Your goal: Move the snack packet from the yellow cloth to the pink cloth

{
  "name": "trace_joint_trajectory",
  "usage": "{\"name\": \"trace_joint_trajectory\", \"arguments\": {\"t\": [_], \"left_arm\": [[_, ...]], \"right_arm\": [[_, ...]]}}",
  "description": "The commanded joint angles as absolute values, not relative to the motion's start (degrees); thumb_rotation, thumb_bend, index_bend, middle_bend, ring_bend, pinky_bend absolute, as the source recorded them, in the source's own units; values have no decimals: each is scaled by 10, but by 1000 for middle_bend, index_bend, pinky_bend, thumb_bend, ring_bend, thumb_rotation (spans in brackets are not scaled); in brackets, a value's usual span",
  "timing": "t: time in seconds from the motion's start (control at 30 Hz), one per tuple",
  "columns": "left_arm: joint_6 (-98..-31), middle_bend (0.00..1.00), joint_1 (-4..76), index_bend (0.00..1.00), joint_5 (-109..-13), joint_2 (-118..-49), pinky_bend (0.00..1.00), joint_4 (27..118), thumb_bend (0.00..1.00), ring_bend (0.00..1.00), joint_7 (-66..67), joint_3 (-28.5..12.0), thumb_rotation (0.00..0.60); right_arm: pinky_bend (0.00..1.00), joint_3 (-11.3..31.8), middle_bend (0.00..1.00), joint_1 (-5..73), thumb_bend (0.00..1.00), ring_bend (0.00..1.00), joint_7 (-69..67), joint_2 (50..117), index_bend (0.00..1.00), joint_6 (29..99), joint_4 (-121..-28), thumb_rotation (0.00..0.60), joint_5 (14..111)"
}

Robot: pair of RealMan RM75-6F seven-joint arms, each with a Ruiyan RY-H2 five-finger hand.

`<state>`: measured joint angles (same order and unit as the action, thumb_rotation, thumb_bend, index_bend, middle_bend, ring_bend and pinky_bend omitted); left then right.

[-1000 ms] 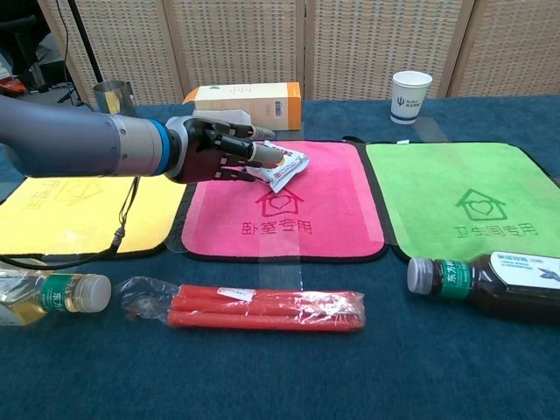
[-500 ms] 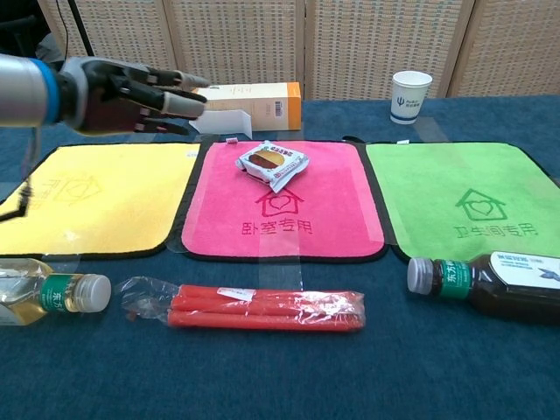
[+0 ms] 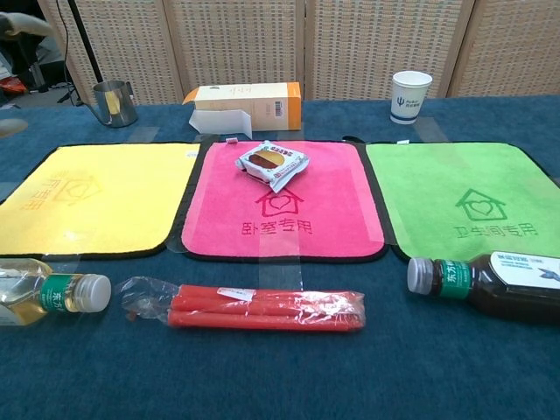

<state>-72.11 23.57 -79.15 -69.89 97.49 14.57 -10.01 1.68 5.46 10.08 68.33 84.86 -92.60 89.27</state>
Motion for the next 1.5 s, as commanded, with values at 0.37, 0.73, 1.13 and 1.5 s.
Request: {"name": "trace_joint_trajectory", "arguments": {"t": [0.37, 0.73, 1.13, 1.5], "left_arm": [[-860, 0, 109, 0, -894, -739, 0, 947, 310, 0, 196, 17, 600], [-873, 0, 92, 0, -917, -734, 0, 962, 309, 0, 183, 25, 600], [-864, 0, 90, 0, -919, -731, 0, 969, 310, 0, 176, 20, 600], [-848, 0, 87, 0, -906, -730, 0, 963, 309, 0, 165, 17, 600]], "right_arm": [[0, 14, 0, 52, 260, 0, 105, 681, 95, 854, -932, 600, 901], [0, 8, 0, 52, 260, 0, 113, 682, 96, 855, -934, 600, 915], [0, 7, 0, 52, 260, 0, 110, 681, 96, 851, -935, 600, 918], [0, 7, 0, 57, 260, 0, 106, 681, 96, 843, -948, 600, 920]]}}
